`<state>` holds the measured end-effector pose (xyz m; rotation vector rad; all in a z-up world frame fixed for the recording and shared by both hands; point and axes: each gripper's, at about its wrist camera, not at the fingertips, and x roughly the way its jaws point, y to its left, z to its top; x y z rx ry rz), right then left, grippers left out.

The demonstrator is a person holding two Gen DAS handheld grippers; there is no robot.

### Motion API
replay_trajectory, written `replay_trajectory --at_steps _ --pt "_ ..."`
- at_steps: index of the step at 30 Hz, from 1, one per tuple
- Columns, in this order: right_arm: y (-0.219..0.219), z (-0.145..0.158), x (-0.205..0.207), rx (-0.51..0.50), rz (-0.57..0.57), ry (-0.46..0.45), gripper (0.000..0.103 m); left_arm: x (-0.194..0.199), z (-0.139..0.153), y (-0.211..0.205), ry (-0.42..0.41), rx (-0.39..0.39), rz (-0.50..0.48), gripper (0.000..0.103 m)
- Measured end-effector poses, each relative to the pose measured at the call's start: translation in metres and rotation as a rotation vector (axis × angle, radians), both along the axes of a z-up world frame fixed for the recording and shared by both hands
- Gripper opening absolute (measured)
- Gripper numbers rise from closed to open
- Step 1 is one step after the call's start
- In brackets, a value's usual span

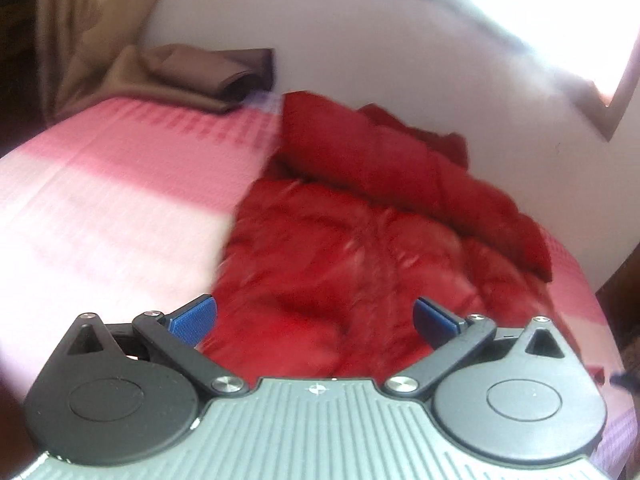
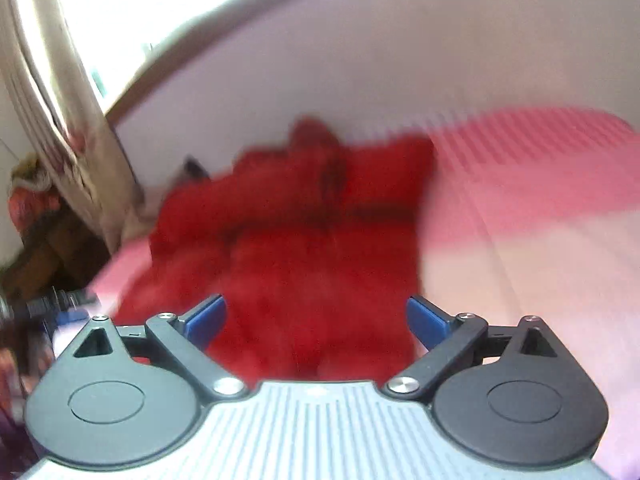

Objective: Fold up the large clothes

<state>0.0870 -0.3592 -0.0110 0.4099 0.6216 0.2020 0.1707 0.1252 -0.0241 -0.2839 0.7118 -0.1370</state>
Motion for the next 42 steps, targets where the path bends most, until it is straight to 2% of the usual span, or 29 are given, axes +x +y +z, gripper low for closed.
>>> replay_trajectory --at_steps 2,5,9,13,14,15,16,18,19,22,24,25,26,27,29,32,34,37,42 --pt "0.002 -0.015 -0.025 -0.006 -0.020 0.032 0.098 -0.016 -0.006 0.016 -0.005 0.019 0.026 0.102" --pt "0.002 -0.034 -0.040 0.065 -0.037 0.050 0.098 -0.030 -0.018 0.034 0.026 -0.013 0.043 0.093" --pt "0.007 -0.050 -0.029 0.142 -0.039 0.048 0.097 -0.035 -0.037 0.053 0.095 -0.132 0.052 0.090" --pt "0.019 -0.061 -0.014 0.248 -0.017 0.043 0.098 -0.038 -0.038 0.053 0.068 -0.180 0.003 0.087" --pt "0.021 -0.064 -0.012 0.255 -0.016 0.029 0.098 -0.037 -0.039 0.051 0.072 -0.201 -0.024 0.077" --pt "0.023 -0.065 -0.010 0.266 -0.005 0.018 0.099 -0.036 -0.042 0.048 0.085 -0.221 -0.056 0.061" --pt "0.022 -0.067 -0.009 0.283 0.007 0.009 0.099 -0.035 -0.044 0.044 0.100 -0.228 -0.086 0.056" --pt "0.018 -0.070 -0.009 0.323 0.004 -0.004 0.099 -0.038 -0.044 0.037 0.078 -0.176 -0.107 0.045" --pt "0.015 -0.073 -0.009 0.348 0.008 -0.011 0.098 -0.038 -0.045 0.037 0.075 -0.184 -0.114 0.042" --pt "0.013 -0.071 -0.005 0.336 0.038 0.016 0.098 -0.033 -0.051 0.042 0.087 -0.247 -0.095 0.031" --pt "0.010 -0.072 -0.003 0.383 0.016 0.034 0.098 -0.030 -0.053 0.040 0.082 -0.248 -0.092 0.025" --pt "0.010 -0.072 -0.002 0.376 0.010 0.036 0.092 -0.030 -0.052 0.037 0.074 -0.237 -0.092 0.024" --pt "0.012 -0.073 0.000 0.339 0.004 0.045 0.059 -0.030 -0.052 0.035 0.066 -0.224 -0.091 0.022" --pt "0.014 -0.075 0.004 0.315 0.005 0.067 0.042 -0.032 -0.051 0.034 0.060 -0.212 -0.090 0.021" --pt "0.011 -0.083 0.005 0.363 0.001 0.061 0.027 -0.035 -0.049 0.031 0.052 -0.198 -0.079 0.018" --pt "0.012 -0.083 -0.001 0.362 -0.007 0.043 0.017 -0.043 -0.042 0.029 0.038 -0.166 -0.071 0.015" --pt "0.009 -0.082 -0.009 0.390 -0.009 0.036 0.015 -0.048 -0.036 0.029 0.032 -0.158 -0.071 0.014" --pt "0.007 -0.079 -0.023 0.434 0.004 0.024 0.013 -0.058 -0.028 0.030 0.029 -0.139 -0.075 0.013" --pt "0.011 -0.077 -0.058 0.489 0.024 0.025 0.013 -0.091 -0.020 0.043 0.047 -0.161 -0.073 0.013"
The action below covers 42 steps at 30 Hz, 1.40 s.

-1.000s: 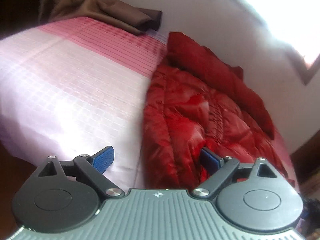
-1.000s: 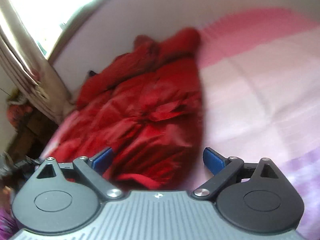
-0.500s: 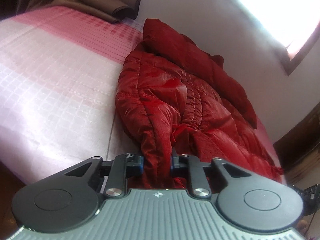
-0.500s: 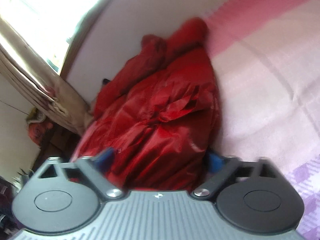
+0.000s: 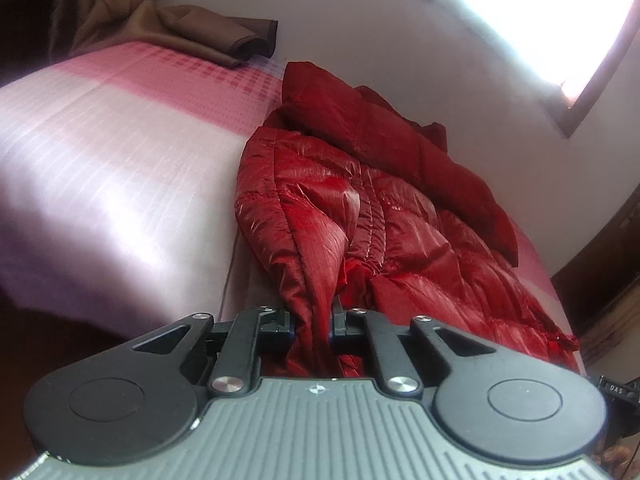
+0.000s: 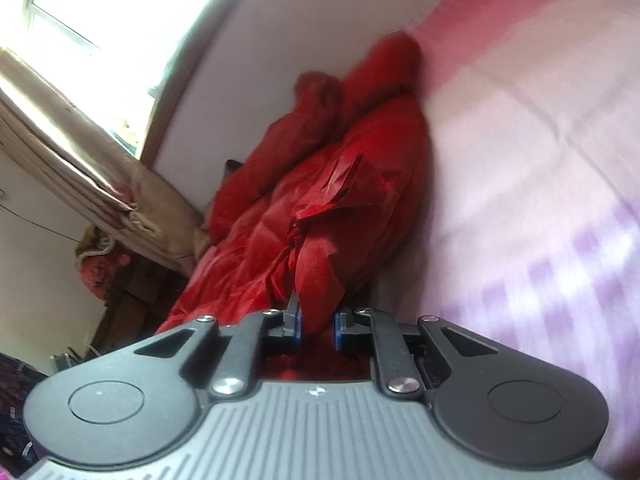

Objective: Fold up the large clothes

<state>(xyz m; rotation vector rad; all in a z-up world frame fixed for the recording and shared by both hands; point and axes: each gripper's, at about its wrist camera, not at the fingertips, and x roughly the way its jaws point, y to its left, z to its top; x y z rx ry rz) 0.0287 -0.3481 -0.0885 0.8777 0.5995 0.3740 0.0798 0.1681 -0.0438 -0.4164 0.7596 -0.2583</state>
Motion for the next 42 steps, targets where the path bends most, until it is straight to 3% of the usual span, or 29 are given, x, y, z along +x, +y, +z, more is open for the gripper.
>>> replay_trajectory --at_steps 3,8,13,18,22,24,29,36,40,42 --pt "0.002 -0.003 -0.032 0.059 0.006 0.017 0.013 -0.030 0.006 0.010 0.007 -0.033 0.003 0.013" --pt "0.011 0.015 -0.084 0.180 0.014 -0.012 0.013 -0.078 0.034 0.028 -0.040 -0.153 0.043 0.013" --pt "0.008 0.054 -0.088 0.218 -0.004 -0.114 0.012 -0.075 0.067 0.023 -0.125 -0.195 0.082 0.013" --pt "-0.012 0.087 -0.049 0.200 -0.052 -0.209 0.011 -0.040 0.103 0.014 -0.229 -0.226 0.136 0.013" --pt "-0.024 0.104 0.004 0.163 -0.080 -0.238 0.011 0.020 0.126 -0.001 -0.255 -0.238 0.153 0.013" --pt "-0.029 0.108 0.034 0.115 -0.092 -0.235 0.011 0.049 0.134 -0.016 -0.288 -0.180 0.150 0.013" --pt "-0.044 0.095 0.118 0.095 -0.132 -0.144 0.011 0.131 0.126 -0.044 -0.274 -0.111 0.171 0.014" --pt "-0.050 0.042 0.198 0.130 -0.197 0.011 0.014 0.208 0.087 -0.058 -0.182 -0.045 0.212 0.027" --pt "-0.056 0.021 0.210 0.226 -0.260 0.037 0.025 0.221 0.080 -0.059 -0.164 -0.033 0.197 0.034" --pt "-0.059 0.024 0.204 0.262 -0.279 -0.003 0.036 0.220 0.081 -0.060 -0.178 -0.030 0.184 0.045"
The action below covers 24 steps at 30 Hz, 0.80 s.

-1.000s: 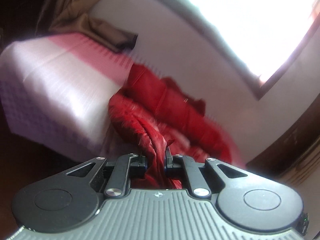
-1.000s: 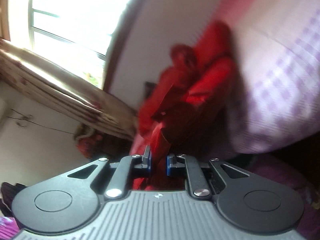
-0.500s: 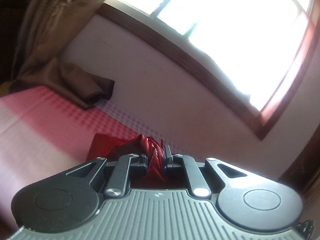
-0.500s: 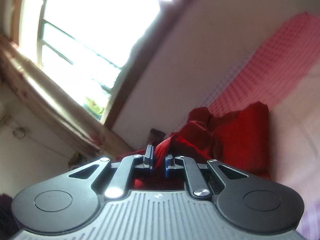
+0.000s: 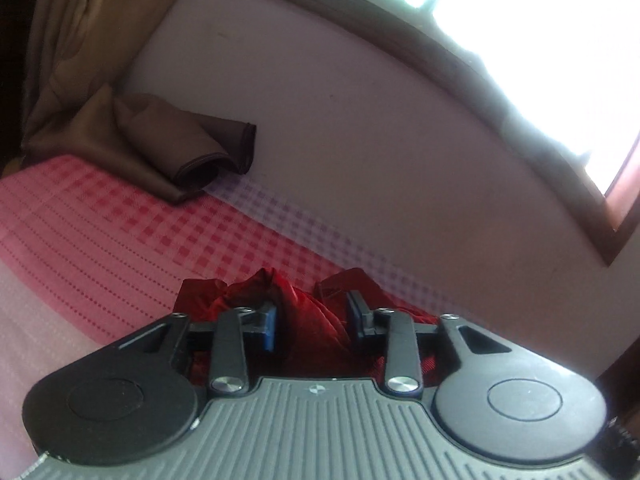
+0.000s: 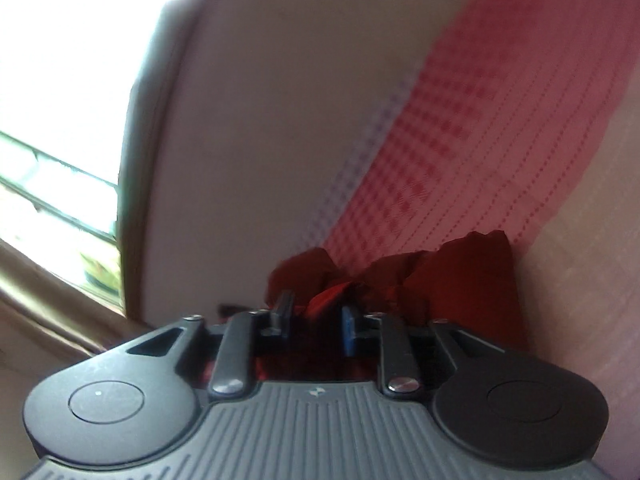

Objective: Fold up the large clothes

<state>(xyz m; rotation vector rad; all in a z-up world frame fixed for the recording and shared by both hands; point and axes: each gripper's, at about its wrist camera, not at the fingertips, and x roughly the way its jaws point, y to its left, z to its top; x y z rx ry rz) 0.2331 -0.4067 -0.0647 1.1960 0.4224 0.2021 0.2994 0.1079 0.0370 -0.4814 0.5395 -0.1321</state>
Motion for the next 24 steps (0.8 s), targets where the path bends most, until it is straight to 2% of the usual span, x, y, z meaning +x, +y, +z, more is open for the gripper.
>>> replay_trajectory --at_steps 1,2,3,4,5,6,8,10,11,12,13,14,15,16,17,21,24 --pt "-0.001 0.005 -0.005 -0.008 -0.018 -0.028 0.047 -0.005 0.003 -0.001 -0.015 -0.001 -0.005 0.050" --pt "-0.002 0.010 -0.009 -0.021 -0.030 -0.052 0.063 -0.009 0.005 0.000 -0.036 -0.004 -0.006 0.067" --pt "-0.002 0.016 -0.015 -0.041 -0.057 -0.079 0.073 -0.012 0.008 0.001 -0.061 -0.003 0.000 0.095" --pt "-0.004 0.023 -0.023 -0.066 -0.098 -0.105 0.089 -0.018 0.013 0.002 -0.106 0.011 0.031 0.102" --pt "-0.005 0.030 -0.029 -0.082 -0.132 -0.134 0.093 -0.029 0.018 0.001 -0.169 0.040 0.078 0.103" --pt "-0.008 0.036 -0.034 -0.092 -0.144 -0.160 0.093 -0.036 0.024 -0.001 -0.206 0.073 0.084 0.103" --pt "-0.005 0.052 -0.035 -0.137 -0.085 -0.184 0.093 -0.039 0.032 -0.005 -0.218 0.094 0.027 0.101" --pt "0.017 0.071 -0.038 -0.278 -0.014 -0.229 0.092 -0.043 0.035 -0.014 -0.220 0.103 -0.018 0.092" --pt "0.036 0.082 -0.039 -0.404 0.032 -0.237 0.087 -0.045 0.035 -0.024 -0.217 0.124 -0.057 0.082" --pt "0.060 0.092 -0.040 -0.542 0.085 -0.254 0.078 -0.044 0.034 -0.033 -0.210 0.143 -0.095 0.067" --pt "0.084 0.097 -0.040 -0.658 0.132 -0.265 0.053 -0.043 0.033 -0.045 -0.201 0.165 -0.135 0.057" --pt "0.111 0.100 -0.038 -0.782 0.186 -0.266 0.036 -0.041 0.031 -0.057 -0.184 0.195 -0.163 0.041" --pt "0.133 0.101 -0.035 -0.868 0.232 -0.267 0.030 -0.038 0.028 -0.068 -0.168 0.223 -0.181 0.031" --pt "0.156 0.099 -0.031 -0.940 0.283 -0.274 0.021 -0.035 0.024 -0.077 -0.154 0.243 -0.200 0.029" --pt "0.173 0.099 -0.027 -1.002 0.315 -0.274 0.018 -0.031 0.020 -0.086 -0.149 0.262 -0.220 0.029" --pt "0.208 0.094 0.008 -1.194 0.356 -0.259 0.017 -0.007 0.012 -0.106 -0.185 0.356 -0.242 0.030" --pt "0.213 0.087 0.036 -1.254 0.407 -0.233 0.013 0.023 -0.001 -0.111 -0.166 0.398 -0.244 0.030"
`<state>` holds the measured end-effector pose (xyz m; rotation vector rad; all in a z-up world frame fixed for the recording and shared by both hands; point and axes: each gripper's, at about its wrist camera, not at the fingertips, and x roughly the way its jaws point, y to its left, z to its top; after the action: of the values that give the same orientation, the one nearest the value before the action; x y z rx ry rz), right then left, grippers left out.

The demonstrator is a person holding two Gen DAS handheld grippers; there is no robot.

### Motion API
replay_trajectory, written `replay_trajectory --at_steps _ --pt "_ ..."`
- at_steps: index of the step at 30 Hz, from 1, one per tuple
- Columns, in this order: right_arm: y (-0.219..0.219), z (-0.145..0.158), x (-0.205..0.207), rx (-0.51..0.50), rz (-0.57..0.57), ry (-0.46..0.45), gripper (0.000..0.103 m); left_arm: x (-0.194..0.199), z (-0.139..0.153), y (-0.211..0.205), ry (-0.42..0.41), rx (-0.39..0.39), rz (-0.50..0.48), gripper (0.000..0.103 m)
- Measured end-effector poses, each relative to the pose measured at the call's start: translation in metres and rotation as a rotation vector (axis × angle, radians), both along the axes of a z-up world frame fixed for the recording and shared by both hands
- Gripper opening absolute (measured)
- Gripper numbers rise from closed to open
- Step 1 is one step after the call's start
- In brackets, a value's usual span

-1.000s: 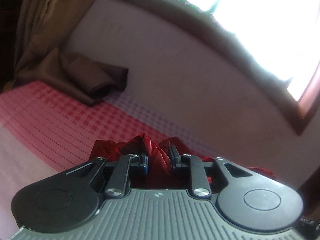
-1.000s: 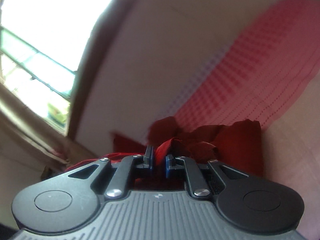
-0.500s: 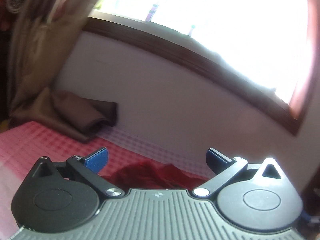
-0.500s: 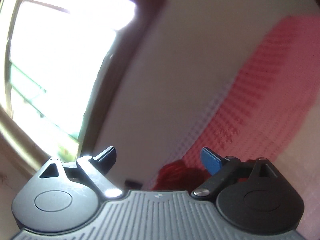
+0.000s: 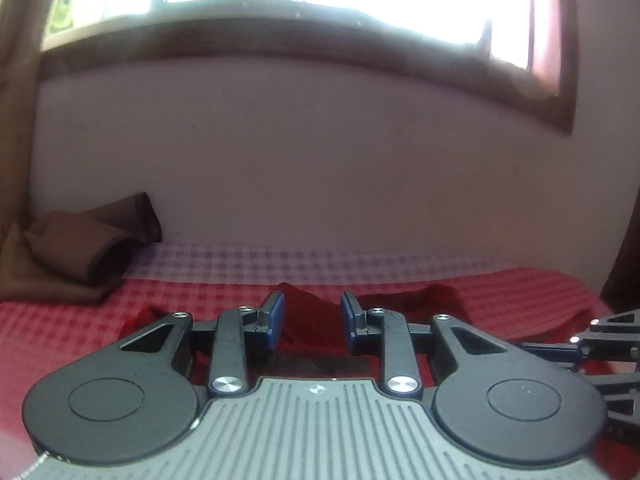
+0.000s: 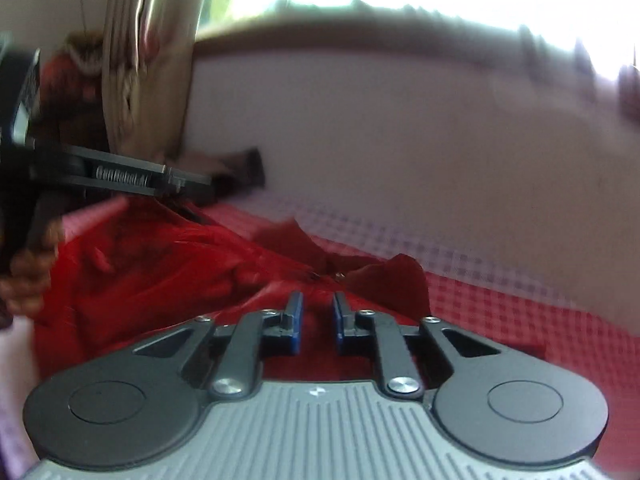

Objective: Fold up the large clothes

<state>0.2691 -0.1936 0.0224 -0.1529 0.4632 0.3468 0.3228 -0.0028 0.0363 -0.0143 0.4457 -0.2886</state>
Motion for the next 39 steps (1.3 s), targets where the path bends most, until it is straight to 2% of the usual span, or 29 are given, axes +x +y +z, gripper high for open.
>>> replay_trajectory --at_steps 2,5,8,20,32,39 --pt "-0.001 -0.008 0.005 -0.036 0.014 0.020 0.013 0.022 -0.016 0.000 0.054 0.044 0.027 0.029" --pt "-0.007 -0.031 0.018 -0.029 0.011 0.064 0.011 0.039 -0.047 0.004 0.109 0.083 0.061 0.030" --pt "-0.011 -0.048 0.026 0.015 0.009 0.078 0.010 0.041 -0.067 0.015 0.126 0.034 0.081 0.030" --pt "-0.025 -0.085 0.053 0.200 -0.044 0.115 0.006 0.054 -0.088 0.027 0.160 -0.062 0.101 0.030" --pt "-0.039 -0.099 0.074 0.349 -0.046 0.196 0.005 0.063 -0.102 0.043 0.209 -0.174 0.090 0.032" --pt "-0.039 -0.104 0.079 0.355 -0.054 0.205 0.003 0.066 -0.104 0.038 0.220 -0.145 0.102 0.032"
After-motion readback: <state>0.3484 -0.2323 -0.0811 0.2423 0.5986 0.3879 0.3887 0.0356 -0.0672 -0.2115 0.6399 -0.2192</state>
